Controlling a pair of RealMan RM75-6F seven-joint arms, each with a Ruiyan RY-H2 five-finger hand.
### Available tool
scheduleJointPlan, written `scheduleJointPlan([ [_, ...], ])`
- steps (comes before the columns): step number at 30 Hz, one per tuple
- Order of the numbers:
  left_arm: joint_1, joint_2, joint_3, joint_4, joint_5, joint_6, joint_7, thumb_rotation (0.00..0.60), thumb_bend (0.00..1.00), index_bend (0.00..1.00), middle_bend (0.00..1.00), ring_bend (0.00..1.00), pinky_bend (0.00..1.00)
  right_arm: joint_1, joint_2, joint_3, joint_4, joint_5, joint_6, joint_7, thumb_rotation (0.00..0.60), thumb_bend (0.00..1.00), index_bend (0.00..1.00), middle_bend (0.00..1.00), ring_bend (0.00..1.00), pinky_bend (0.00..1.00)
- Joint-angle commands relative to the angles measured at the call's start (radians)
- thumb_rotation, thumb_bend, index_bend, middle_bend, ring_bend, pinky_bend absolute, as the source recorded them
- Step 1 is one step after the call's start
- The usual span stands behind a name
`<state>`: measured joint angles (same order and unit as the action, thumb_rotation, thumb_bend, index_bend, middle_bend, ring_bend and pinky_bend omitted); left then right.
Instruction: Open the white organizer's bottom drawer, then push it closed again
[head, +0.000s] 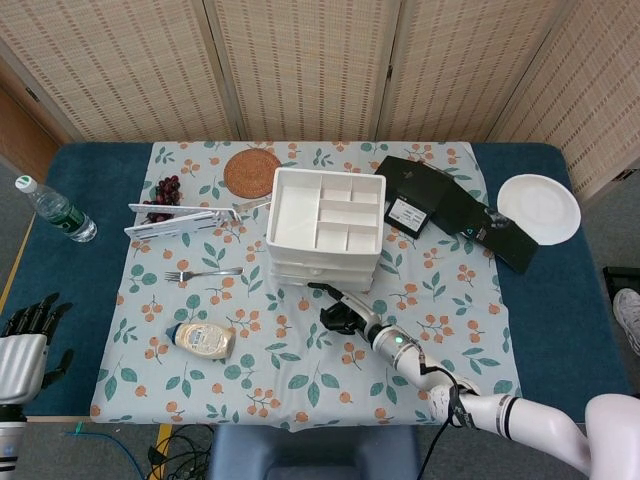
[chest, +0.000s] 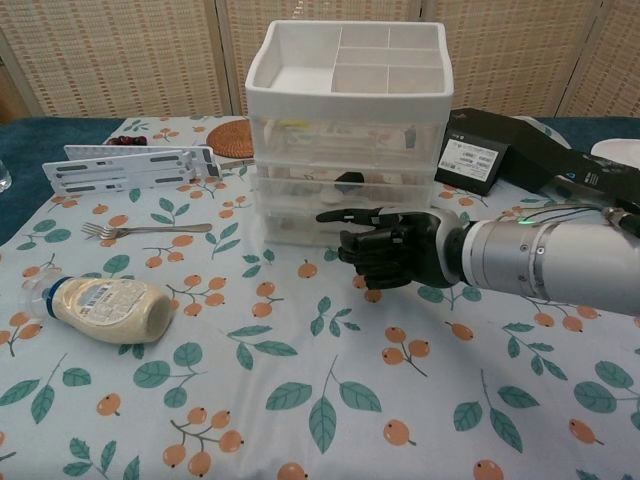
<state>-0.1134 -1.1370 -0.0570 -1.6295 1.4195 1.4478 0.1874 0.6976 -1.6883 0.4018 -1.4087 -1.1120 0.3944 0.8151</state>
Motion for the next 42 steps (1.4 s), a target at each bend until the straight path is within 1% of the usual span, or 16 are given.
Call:
scheduleJointPlan([
  [1, -0.002, -0.001, 0.0, -0.001, 0.0, -0.003, 0.003, 0.6, 0.34, 0.17, 0.11, 0.13, 0.14, -0.015, 0.005, -0.011, -0.009, -0.029, 0.006, 0.003, 0.6, 0.73, 0.0, 0.91, 1.0, 1.0],
  [6, -0.007, -0.001, -0.001, -0.005, 0.004, -0.006, 0.007, 0.6, 0.34, 0.17, 0.11, 0.13, 0.14, -0.042, 0.023, -0.033, -0.031, -0.079, 0.016, 0.017, 0.6, 0.73, 0.0, 0.91, 1.0, 1.0],
  [10, -0.007, 0.001, -0.004, -0.008, 0.004, -0.003, 0.006, 0.6, 0.34, 0.17, 0.11, 0.13, 0.14, -0.063, 0.068, -0.071, -0.076, -0.129, 0.027, -0.005, 0.6, 0.73, 0.0, 0.91, 1.0, 1.0],
  [11, -0.007, 0.002, -0.004, -0.008, 0.003, -0.002, 0.005, 0.6, 0.34, 0.17, 0.11, 0.13, 0.14, -0.067, 0.084, -0.086, -0.088, -0.154, 0.036, -0.028, 0.6, 0.73, 0.0, 0.9, 1.0, 1.0],
  [15, -0.007, 0.002, -0.006, -0.007, 0.003, 0.0, 0.001, 0.6, 0.34, 0.17, 0.11, 0.13, 0.14, -0.093, 0.166, -0.17, -0.158, -0.282, 0.132, -0.181, 0.6, 0.73, 0.0, 0.9, 1.0, 1.0],
  [17, -0.008, 0.003, -0.005, -0.006, 0.004, -0.002, 0.0, 0.6, 0.34, 0.17, 0.11, 0.13, 0.14, -0.11, 0.212, -0.191, -0.211, -0.307, 0.178, -0.228, 0.6, 0.73, 0.0, 0.9, 1.0, 1.0],
  [21, -0.014, 0.003, -0.008, -0.008, 0.006, -0.007, 0.0, 0.6, 0.34, 0.17, 0.11, 0.13, 0.14, -0.13, 0.292, -0.203, -0.302, -0.327, 0.255, -0.297, 0.6, 0.73, 0.0, 0.9, 1.0, 1.0],
  [24, -0.017, 0.002, -0.008, -0.009, 0.009, -0.009, 0.002, 0.6, 0.34, 0.17, 0.11, 0.13, 0.14, -0.134, 0.339, -0.198, -0.357, -0.314, 0.292, -0.336, 0.6, 0.73, 0.0, 0.9, 1.0, 1.0],
  [28, -0.018, 0.0, -0.006, -0.011, 0.008, -0.012, 0.006, 0.6, 0.34, 0.17, 0.11, 0.13, 0.14, -0.133, 0.372, -0.191, -0.39, -0.275, 0.325, -0.385, 0.6, 0.73, 0.0, 0.9, 1.0, 1.0],
  [35, -0.023, -0.002, -0.004, -0.017, 0.004, -0.022, 0.016, 0.6, 0.34, 0.17, 0.11, 0.13, 0.14, -0.096, 0.369, -0.186, -0.362, -0.166, 0.309, -0.443, 0.6, 0.73, 0.0, 0.9, 1.0, 1.0],
  [42, -0.024, 0.0, -0.004, -0.024, -0.001, -0.023, 0.024, 0.6, 0.34, 0.17, 0.11, 0.13, 0.14, -0.067, 0.353, -0.186, -0.331, -0.107, 0.304, -0.475, 0.6, 0.74, 0.0, 0.9, 1.0, 1.0],
])
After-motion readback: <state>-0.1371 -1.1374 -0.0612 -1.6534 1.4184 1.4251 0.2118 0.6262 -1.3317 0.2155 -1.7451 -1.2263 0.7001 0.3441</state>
